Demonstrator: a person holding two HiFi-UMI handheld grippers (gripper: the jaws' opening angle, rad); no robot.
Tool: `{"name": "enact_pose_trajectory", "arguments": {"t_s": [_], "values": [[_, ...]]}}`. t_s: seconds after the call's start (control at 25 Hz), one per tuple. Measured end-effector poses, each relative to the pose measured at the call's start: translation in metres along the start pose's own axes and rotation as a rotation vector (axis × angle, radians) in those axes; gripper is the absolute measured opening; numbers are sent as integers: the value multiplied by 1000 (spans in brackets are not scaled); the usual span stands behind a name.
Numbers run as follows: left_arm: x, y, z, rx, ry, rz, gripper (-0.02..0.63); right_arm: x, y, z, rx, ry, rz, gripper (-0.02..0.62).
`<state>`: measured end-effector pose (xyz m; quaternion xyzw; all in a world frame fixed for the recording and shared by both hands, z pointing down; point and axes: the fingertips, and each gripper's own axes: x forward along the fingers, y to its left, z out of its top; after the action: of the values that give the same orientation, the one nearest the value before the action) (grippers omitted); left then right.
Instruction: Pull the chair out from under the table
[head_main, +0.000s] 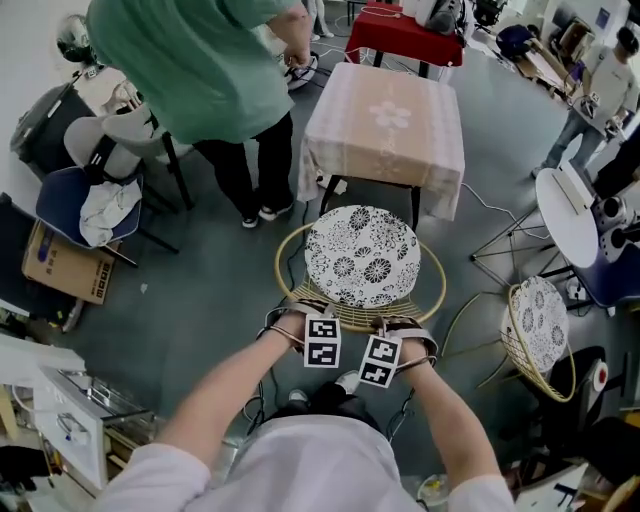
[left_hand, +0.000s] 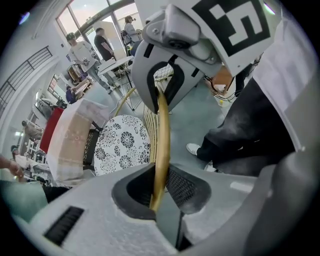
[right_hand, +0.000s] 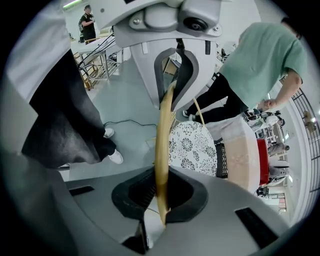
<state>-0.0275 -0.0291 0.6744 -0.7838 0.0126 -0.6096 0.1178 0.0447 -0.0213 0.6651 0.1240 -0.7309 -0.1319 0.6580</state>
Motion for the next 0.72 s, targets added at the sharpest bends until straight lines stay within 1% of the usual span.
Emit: {"name": "enact_pose_trajectory", "arguments": {"t_s": [0.72], "values": [[-11, -48, -2, 44, -22, -10, 58, -16, 47, 12, 30, 24, 0, 26]]}}
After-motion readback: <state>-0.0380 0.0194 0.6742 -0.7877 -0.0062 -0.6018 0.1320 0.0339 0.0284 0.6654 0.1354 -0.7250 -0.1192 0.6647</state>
